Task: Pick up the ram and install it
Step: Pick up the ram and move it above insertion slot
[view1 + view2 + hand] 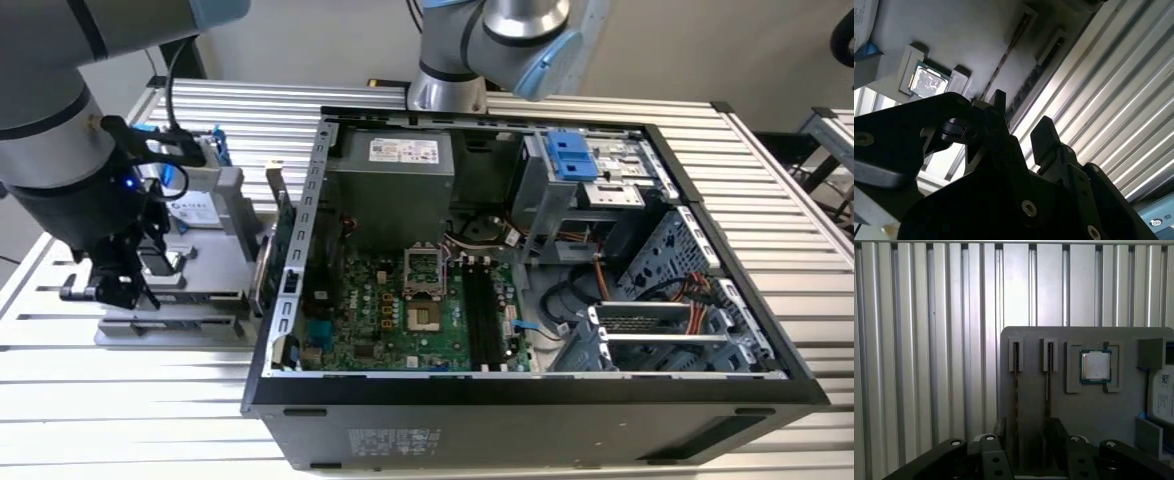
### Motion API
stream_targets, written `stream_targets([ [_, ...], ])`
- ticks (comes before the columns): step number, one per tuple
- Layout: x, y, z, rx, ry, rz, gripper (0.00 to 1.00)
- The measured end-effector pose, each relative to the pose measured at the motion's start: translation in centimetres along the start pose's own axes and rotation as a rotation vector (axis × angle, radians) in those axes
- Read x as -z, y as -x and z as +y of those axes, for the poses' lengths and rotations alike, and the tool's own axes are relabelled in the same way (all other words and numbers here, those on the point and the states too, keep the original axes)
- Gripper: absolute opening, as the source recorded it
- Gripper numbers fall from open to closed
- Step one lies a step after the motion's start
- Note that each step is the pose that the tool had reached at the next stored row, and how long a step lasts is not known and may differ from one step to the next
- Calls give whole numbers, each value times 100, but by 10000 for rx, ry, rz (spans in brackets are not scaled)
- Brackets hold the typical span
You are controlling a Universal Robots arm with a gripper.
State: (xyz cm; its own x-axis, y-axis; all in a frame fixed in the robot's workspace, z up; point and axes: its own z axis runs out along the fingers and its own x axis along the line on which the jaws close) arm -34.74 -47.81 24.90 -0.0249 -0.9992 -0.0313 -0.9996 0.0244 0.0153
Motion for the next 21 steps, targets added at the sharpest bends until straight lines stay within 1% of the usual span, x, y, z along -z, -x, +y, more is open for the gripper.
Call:
stream_targets([
  [3,-47,-2,-1,-66,-3,-2,100],
  [7,-93,-3,-2,-82,-3,-1,100],
  [11,-166,-5,-8,-113,-4,-2,100],
  [15,-239,-10,-28,-182,-7,-4,100],
  [17,-270,-22,-32,-212,-6,-2,100],
  [21,-320,-68,-35,-289,-8,-4,100],
])
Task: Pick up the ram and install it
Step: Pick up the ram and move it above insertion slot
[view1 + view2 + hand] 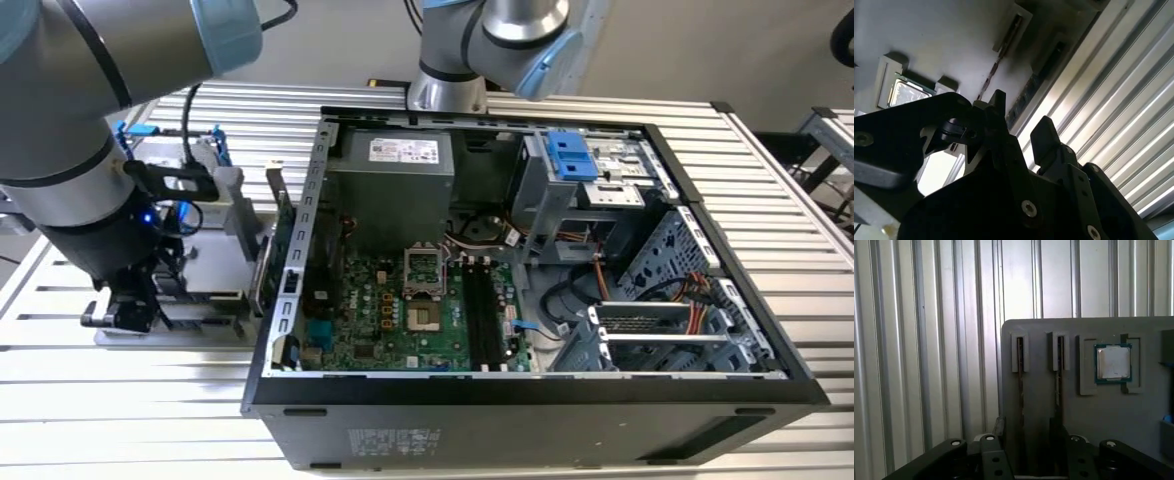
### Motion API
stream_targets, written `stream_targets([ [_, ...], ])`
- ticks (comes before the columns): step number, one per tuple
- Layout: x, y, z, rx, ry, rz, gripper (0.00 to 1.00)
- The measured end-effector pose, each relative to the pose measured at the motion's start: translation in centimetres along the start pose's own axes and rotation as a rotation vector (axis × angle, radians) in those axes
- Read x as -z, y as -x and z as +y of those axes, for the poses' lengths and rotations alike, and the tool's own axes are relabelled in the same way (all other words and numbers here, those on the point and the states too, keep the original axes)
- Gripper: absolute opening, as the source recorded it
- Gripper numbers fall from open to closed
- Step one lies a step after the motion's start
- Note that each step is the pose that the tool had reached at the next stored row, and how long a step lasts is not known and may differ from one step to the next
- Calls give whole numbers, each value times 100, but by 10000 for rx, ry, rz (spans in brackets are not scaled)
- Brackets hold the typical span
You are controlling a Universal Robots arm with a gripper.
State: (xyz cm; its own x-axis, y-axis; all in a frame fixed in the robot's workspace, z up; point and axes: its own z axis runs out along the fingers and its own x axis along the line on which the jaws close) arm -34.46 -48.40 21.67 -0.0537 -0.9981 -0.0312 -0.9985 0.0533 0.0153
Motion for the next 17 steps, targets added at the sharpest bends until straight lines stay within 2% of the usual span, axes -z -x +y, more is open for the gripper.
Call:
stream_targets([
  [7,-116,-15,-18,-172,-6,-3,100],
  [17,-228,-28,-22,-184,-6,-4,100],
])
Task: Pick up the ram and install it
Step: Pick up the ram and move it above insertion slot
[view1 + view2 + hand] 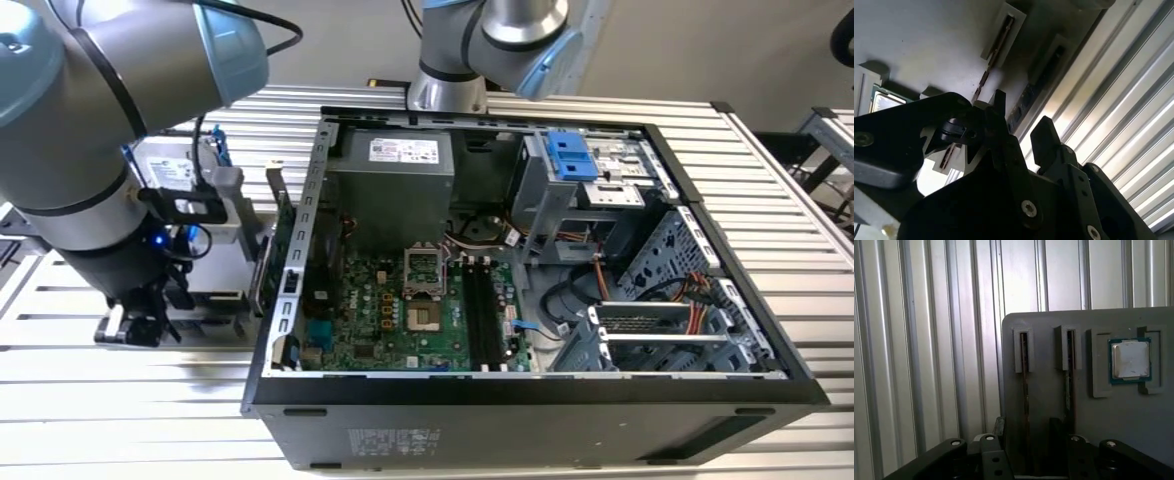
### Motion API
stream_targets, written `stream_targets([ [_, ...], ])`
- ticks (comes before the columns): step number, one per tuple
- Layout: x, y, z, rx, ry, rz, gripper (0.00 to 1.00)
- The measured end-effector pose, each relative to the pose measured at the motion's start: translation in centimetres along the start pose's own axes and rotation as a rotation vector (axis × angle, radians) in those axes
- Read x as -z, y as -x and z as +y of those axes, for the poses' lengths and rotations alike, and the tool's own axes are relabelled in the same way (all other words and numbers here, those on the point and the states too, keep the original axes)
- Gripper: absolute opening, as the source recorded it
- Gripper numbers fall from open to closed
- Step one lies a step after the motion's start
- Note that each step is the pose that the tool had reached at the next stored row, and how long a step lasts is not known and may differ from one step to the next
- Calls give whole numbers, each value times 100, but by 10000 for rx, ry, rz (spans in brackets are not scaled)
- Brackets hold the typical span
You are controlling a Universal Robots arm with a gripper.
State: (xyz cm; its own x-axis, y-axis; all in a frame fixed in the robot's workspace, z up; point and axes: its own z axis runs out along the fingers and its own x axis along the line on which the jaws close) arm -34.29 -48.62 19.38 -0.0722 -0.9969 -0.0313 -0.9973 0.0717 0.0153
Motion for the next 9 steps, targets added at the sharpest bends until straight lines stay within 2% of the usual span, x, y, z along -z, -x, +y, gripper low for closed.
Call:
stream_targets([
  [9,-20,-1,-1,122,3,4,100],
])
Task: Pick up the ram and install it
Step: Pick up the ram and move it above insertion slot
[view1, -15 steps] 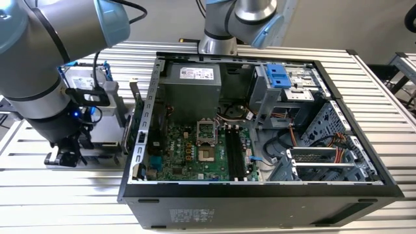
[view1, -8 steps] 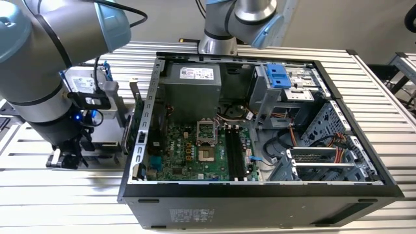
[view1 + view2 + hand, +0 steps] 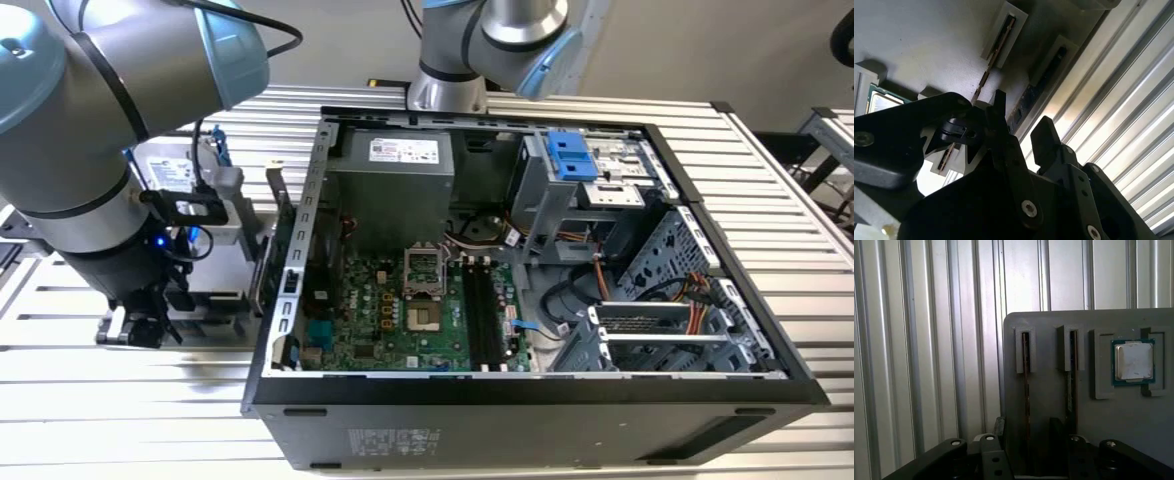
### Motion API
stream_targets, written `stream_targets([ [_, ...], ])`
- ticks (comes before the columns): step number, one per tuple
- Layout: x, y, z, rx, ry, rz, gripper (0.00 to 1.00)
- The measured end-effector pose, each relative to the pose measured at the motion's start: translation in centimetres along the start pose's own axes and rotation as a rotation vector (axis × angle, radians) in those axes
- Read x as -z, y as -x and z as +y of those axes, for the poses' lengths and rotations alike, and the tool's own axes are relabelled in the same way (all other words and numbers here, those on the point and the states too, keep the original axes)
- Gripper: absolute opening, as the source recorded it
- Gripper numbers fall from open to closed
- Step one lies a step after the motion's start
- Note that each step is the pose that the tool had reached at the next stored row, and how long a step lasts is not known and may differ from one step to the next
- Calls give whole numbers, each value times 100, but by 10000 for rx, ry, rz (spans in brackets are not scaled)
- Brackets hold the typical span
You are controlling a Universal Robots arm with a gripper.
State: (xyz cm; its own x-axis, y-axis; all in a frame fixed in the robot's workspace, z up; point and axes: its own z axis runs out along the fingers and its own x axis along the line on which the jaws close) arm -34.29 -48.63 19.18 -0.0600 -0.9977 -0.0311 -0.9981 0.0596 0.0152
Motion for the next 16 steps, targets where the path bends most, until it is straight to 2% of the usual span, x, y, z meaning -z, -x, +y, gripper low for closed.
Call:
stream_targets([
  [8,0,0,0,17,0,4,100],
  [9,0,0,0,18,0,5,0],
  [16,0,0,0,41,1,11,0],
])
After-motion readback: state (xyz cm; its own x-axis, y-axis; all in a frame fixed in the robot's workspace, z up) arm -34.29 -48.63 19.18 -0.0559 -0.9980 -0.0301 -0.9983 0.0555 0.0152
